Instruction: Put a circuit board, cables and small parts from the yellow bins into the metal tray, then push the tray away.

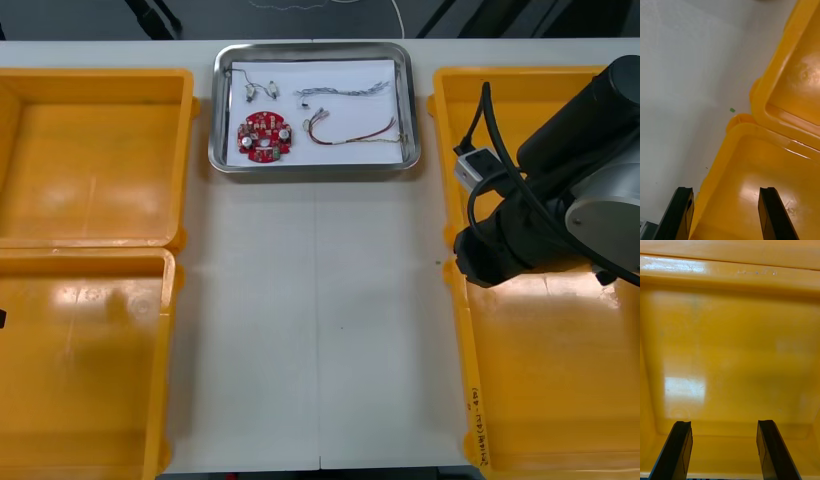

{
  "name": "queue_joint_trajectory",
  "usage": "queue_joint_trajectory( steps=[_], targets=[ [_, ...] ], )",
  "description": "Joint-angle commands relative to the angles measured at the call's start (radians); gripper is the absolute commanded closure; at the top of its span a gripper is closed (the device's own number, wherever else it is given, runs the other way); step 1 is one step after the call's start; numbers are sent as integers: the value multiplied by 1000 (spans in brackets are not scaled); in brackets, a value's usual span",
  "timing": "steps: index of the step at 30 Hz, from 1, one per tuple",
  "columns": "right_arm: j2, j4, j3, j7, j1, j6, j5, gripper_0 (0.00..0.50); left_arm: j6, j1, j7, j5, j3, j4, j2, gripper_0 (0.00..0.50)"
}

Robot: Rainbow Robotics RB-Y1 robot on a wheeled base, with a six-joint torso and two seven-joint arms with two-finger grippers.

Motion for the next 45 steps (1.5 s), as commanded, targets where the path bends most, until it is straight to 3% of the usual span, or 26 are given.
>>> queue_joint_trajectory(
  steps=[1, 8, 20, 35, 45],
  targets=[
    [-48, -39, -96, -63, 77, 5, -17, 0, 6, 21, 20, 7, 17, -26, 39, 0],
    [-47, -39, -194, -63, 165, 5, -27, 0, 6, 21, 20, 7, 17, -26, 39, 0],
    [-41, -39, -258, -80, 289, -13, 28, 0, 6, 21, 20, 7, 17, -26, 39, 0],
    [31, -39, -321, -74, 332, -11, 63, 0, 6, 21, 20, 7, 17, -26, 39, 0],
    [31, -39, -321, -74, 332, -14, 51, 0, 6, 21, 20, 7, 17, -26, 39, 0]
  ],
)
